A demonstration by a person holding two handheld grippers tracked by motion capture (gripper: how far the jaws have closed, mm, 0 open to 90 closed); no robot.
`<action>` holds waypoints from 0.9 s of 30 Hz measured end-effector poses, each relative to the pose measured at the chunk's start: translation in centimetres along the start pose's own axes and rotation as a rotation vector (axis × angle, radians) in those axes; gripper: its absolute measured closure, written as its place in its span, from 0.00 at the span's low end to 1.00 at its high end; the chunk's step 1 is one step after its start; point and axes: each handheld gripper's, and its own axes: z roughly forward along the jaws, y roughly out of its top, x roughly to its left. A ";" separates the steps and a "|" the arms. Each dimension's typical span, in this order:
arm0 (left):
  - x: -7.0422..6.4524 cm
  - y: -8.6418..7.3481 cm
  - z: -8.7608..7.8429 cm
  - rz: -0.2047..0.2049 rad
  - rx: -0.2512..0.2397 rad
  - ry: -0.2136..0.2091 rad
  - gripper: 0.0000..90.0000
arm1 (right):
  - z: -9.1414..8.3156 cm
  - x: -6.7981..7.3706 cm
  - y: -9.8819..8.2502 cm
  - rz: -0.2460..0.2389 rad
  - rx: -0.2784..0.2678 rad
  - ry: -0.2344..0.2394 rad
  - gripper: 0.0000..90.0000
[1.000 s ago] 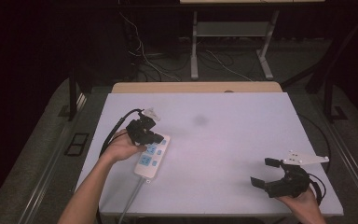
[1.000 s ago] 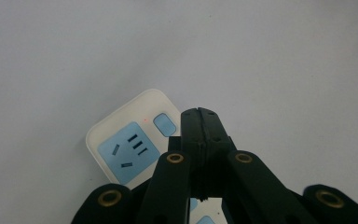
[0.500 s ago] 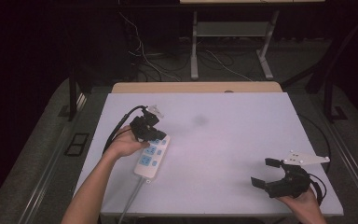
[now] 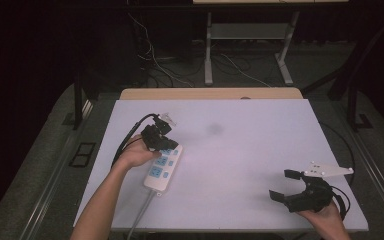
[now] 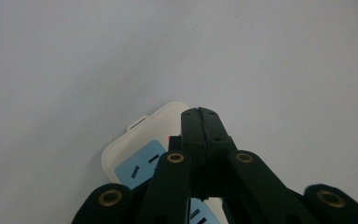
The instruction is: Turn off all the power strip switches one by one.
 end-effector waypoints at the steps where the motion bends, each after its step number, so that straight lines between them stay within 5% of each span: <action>1: 0.0 0.0 0.1 -0.004 0.001 0.000 0.99 | 0.0 0.0 0.0 0.001 0.000 0.000 0.01; 27: 0.4 -0.3 2.3 -0.016 0.024 -0.020 0.99 | -0.1 -0.1 0.0 0.000 0.003 -0.002 0.01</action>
